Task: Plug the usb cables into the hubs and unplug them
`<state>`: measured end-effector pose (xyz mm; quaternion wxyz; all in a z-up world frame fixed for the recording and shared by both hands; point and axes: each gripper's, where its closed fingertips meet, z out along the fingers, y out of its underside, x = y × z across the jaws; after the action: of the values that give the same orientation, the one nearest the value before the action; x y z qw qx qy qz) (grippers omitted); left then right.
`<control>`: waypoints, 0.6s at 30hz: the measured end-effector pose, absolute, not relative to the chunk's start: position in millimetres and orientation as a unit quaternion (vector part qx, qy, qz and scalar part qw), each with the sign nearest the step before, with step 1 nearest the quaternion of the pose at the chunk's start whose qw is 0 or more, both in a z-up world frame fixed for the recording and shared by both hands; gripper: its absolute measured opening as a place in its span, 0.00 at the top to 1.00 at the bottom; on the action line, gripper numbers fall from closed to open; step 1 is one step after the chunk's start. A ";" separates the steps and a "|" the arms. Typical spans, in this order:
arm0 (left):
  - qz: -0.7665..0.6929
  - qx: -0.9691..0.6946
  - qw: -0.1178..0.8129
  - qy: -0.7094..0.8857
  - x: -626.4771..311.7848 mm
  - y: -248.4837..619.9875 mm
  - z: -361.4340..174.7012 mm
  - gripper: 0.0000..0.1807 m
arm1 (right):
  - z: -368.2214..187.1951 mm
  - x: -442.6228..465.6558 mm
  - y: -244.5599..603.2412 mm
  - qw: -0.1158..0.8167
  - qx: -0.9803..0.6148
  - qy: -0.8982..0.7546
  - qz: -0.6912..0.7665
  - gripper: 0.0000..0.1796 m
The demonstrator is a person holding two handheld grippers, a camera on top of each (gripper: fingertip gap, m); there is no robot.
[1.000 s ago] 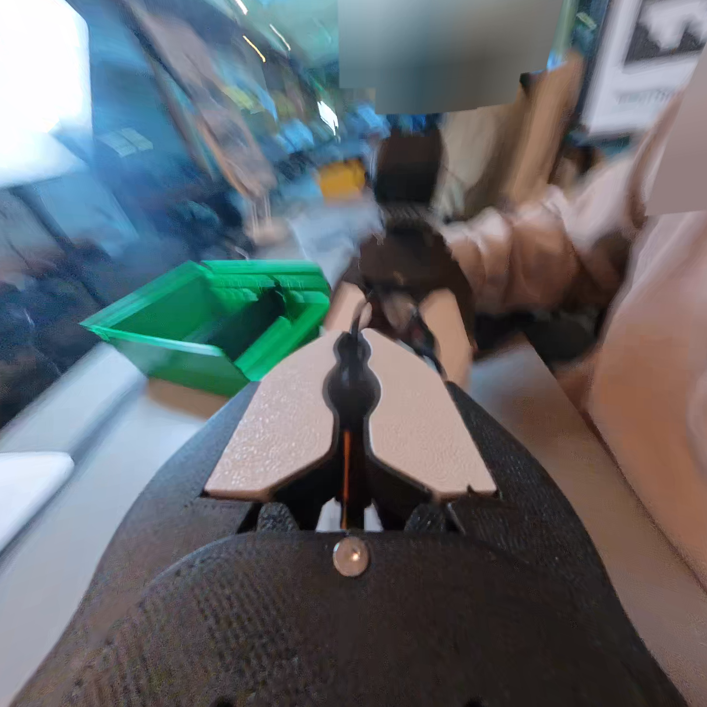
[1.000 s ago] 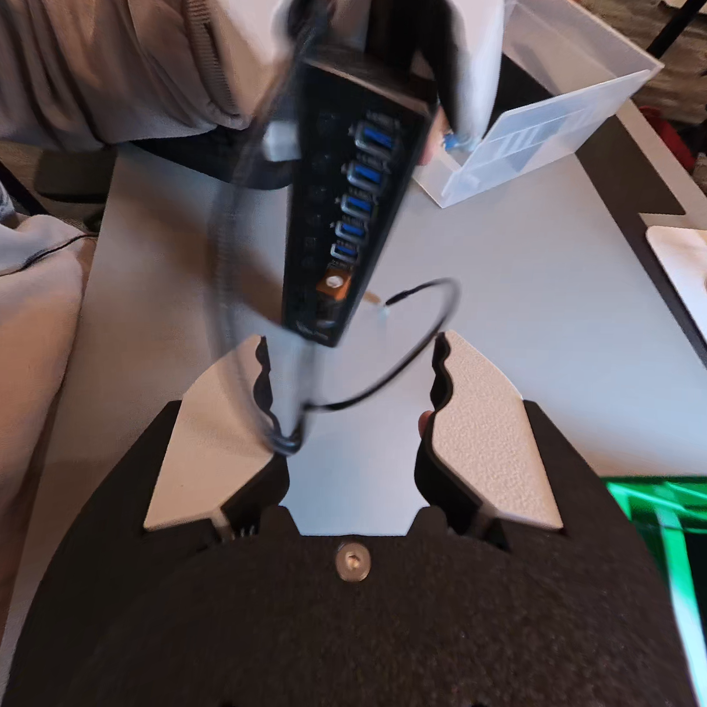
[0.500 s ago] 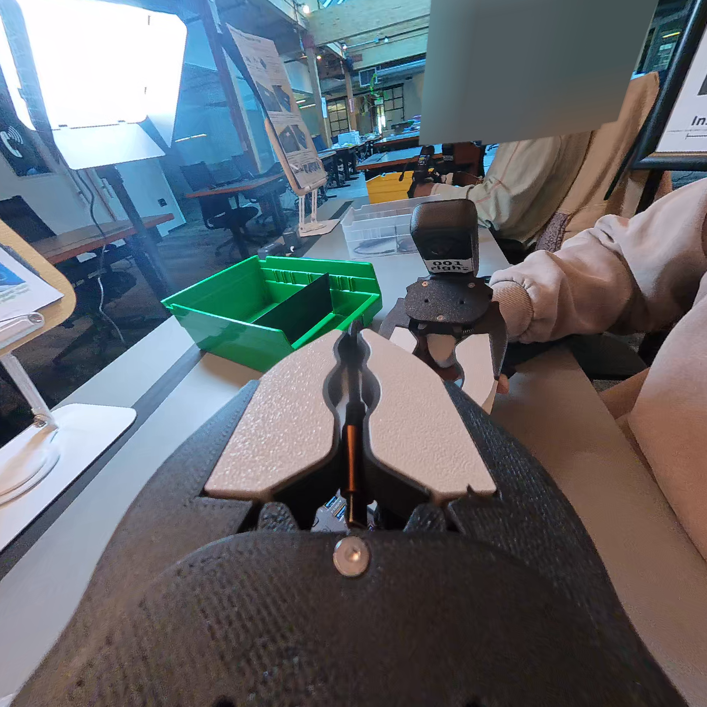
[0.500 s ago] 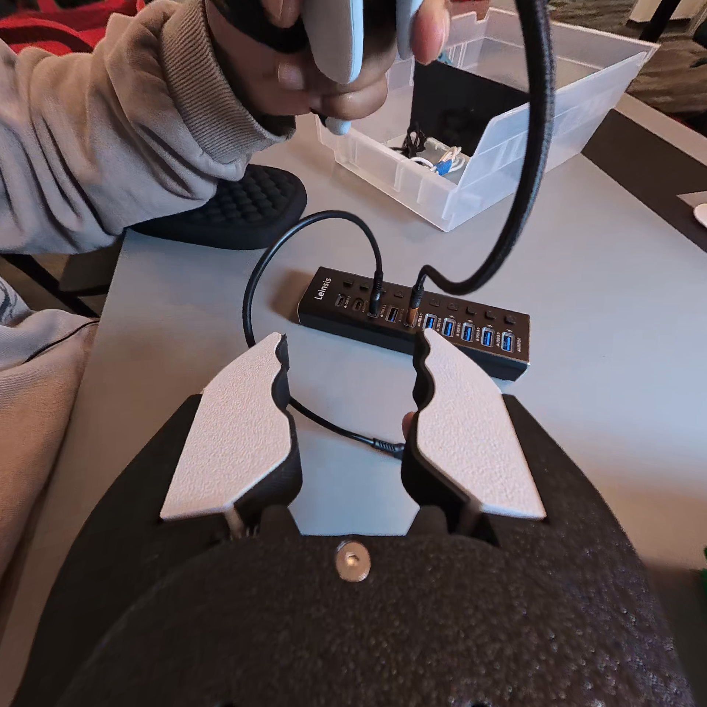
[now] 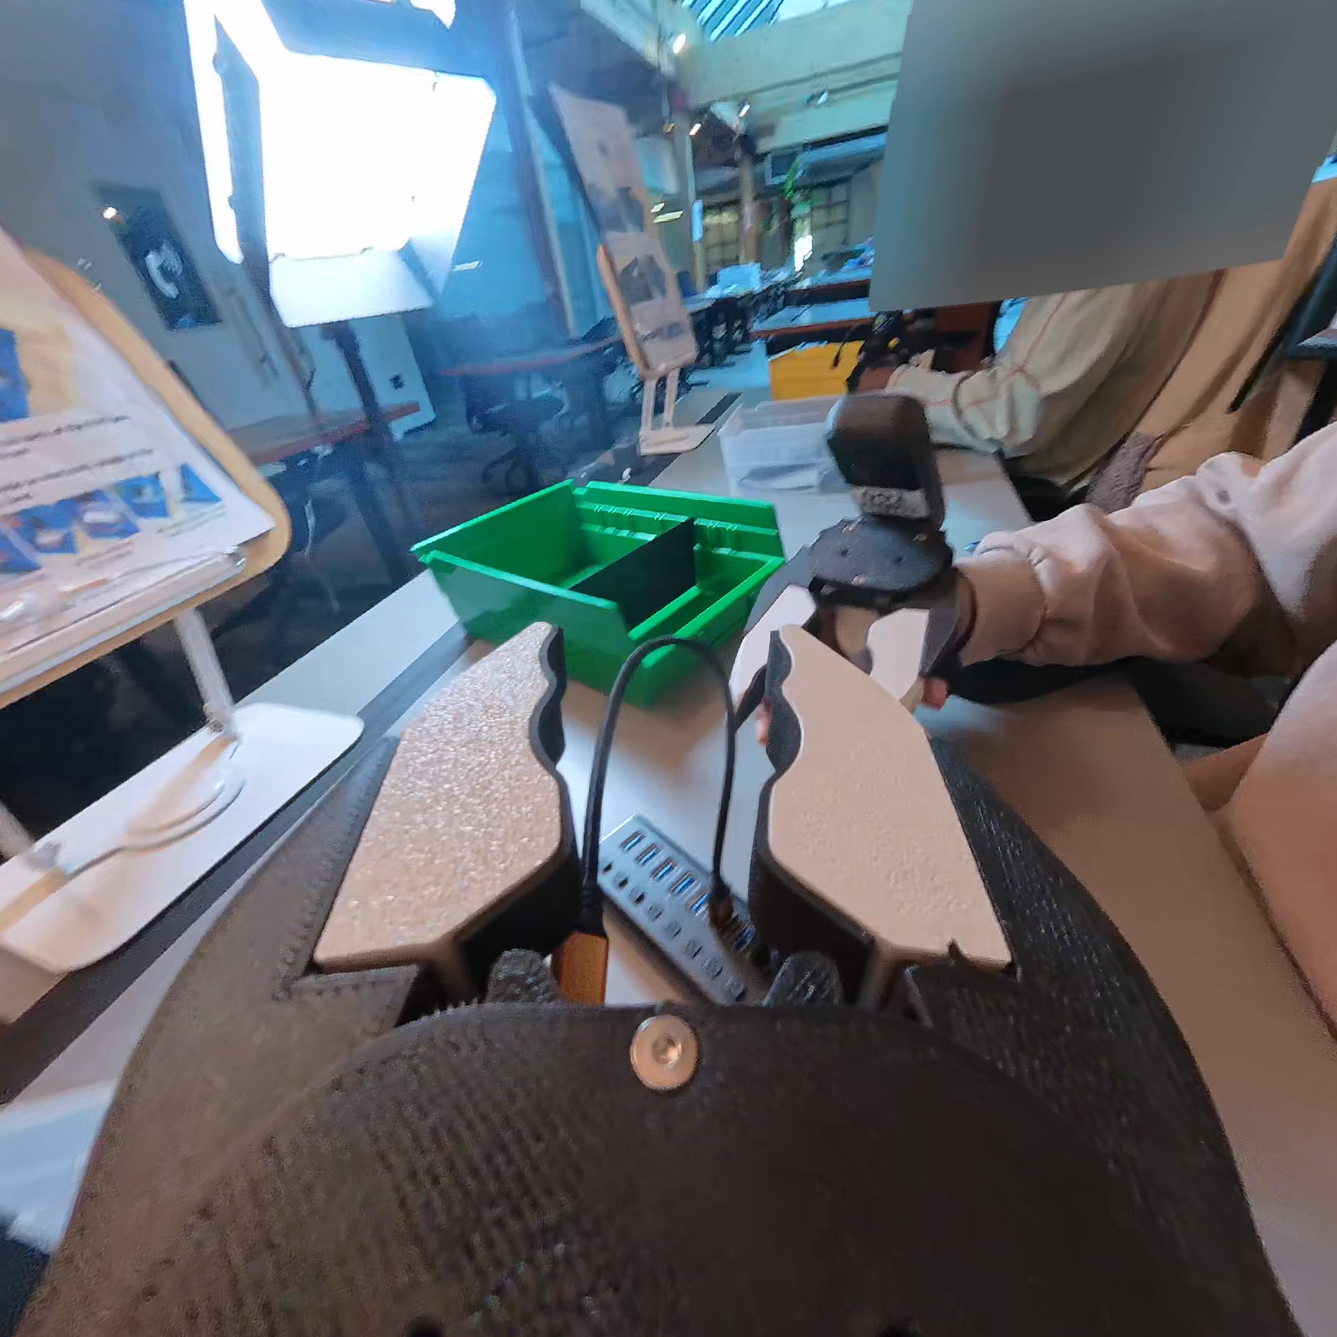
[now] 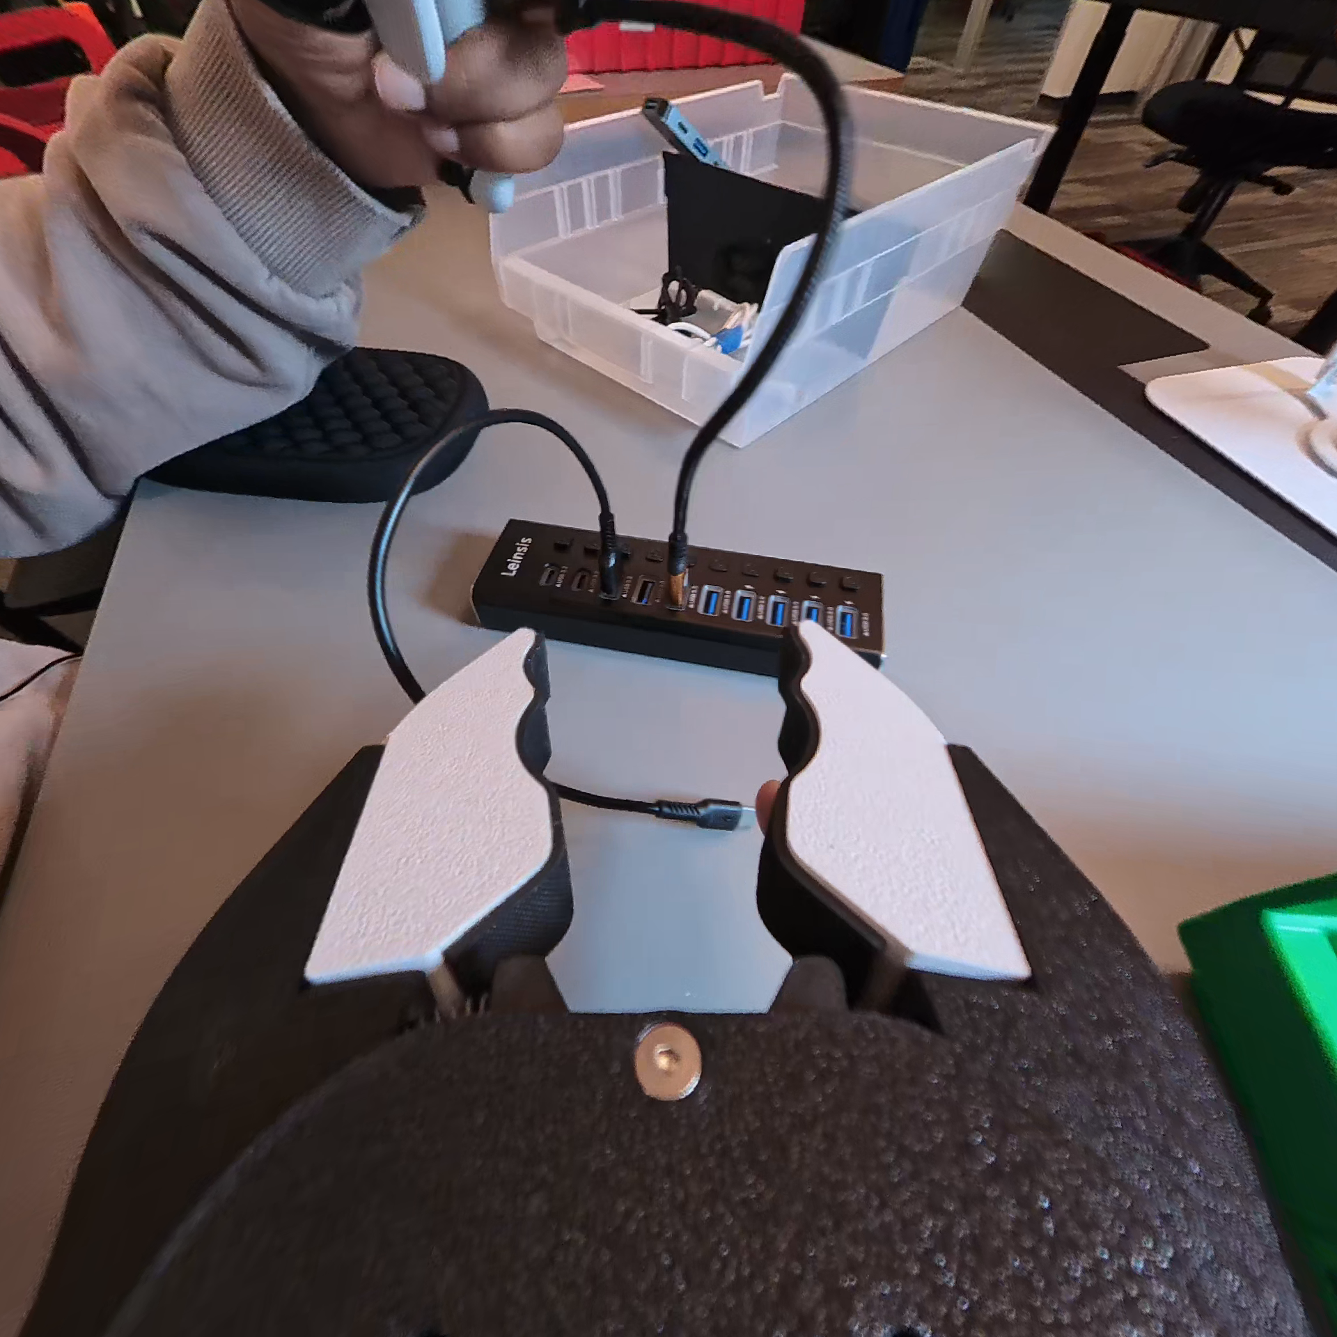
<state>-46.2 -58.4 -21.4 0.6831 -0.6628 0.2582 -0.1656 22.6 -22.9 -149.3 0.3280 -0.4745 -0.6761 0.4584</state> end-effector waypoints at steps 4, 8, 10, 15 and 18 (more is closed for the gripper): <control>-0.087 -0.704 0.667 0.228 -80.9 -56.2 -36.0 0.69 | -146.3 23.0 -9.6 0.347 -0.484 -0.659 0.460 0.66; -0.041 -0.704 0.682 0.192 -106.7 -63.7 -24.3 0.71 | -142.2 26.0 1.9 0.357 -0.494 -0.639 0.469 0.66; -0.029 -0.719 0.668 0.191 -108.6 -66.3 -28.9 0.71 | -139.7 27.5 6.0 0.356 -0.500 -0.627 0.479 0.66; -0.058 -0.814 0.534 0.222 -80.7 -63.5 -94.0 0.67 | -134.1 30.6 12.8 0.358 -0.509 -0.606 0.497 0.67; -0.091 -0.869 0.427 0.233 -54.5 -58.4 -153.6 0.61 | -131.1 32.4 16.0 0.365 -0.511 -0.598 0.499 0.67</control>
<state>-54.5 -58.4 -153.6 0.4271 -0.8688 0.2332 -0.0915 32.4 16.0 -131.1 0.3645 -0.5107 -0.5980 0.4987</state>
